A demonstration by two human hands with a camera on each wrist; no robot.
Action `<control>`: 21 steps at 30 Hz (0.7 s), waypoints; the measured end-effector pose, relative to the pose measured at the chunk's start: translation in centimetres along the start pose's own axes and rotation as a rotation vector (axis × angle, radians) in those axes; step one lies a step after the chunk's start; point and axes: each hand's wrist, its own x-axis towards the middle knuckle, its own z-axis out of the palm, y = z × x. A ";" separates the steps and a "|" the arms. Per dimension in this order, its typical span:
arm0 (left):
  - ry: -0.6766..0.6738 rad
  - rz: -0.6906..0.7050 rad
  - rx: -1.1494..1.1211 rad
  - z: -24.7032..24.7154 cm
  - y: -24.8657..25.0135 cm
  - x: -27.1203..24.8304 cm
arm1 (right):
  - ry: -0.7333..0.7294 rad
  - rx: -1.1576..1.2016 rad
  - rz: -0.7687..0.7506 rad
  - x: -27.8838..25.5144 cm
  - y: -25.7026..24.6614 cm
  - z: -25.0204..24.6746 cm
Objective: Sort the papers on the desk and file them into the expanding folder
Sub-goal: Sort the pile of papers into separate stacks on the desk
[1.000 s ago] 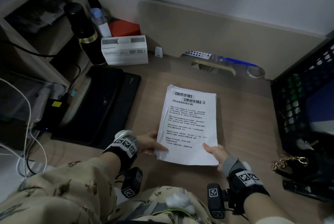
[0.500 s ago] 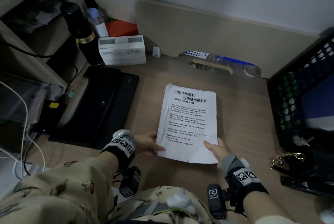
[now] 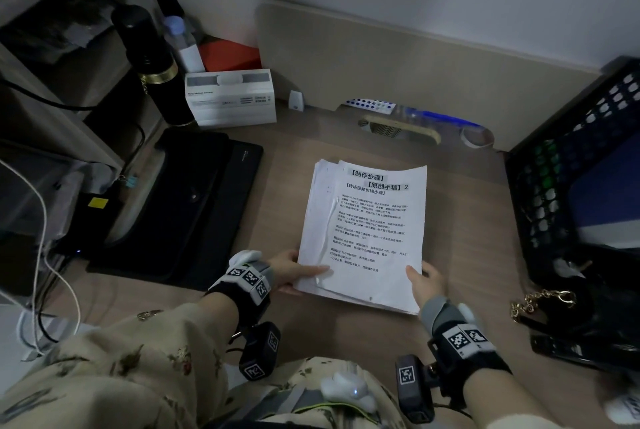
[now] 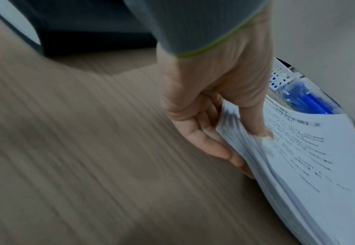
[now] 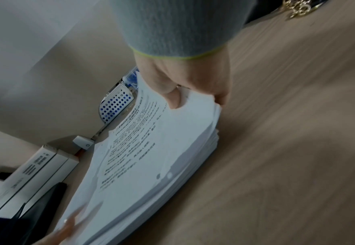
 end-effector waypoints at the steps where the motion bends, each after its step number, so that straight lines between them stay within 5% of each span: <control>1: 0.020 -0.004 -0.011 0.1 0.1 0.0 | 0.020 -0.008 0.012 0.2 0.2 -0.2; 8: 0.046 -0.083 -0.085 0.2 0.8 -0.1 | 0.113 -0.043 0.079 0.6 0.7 -2.7; 21: 0.038 -0.095 -0.030 1.8 2.6 -0.3 | -0.055 0.005 0.114 -0.1 -0.6 -2.3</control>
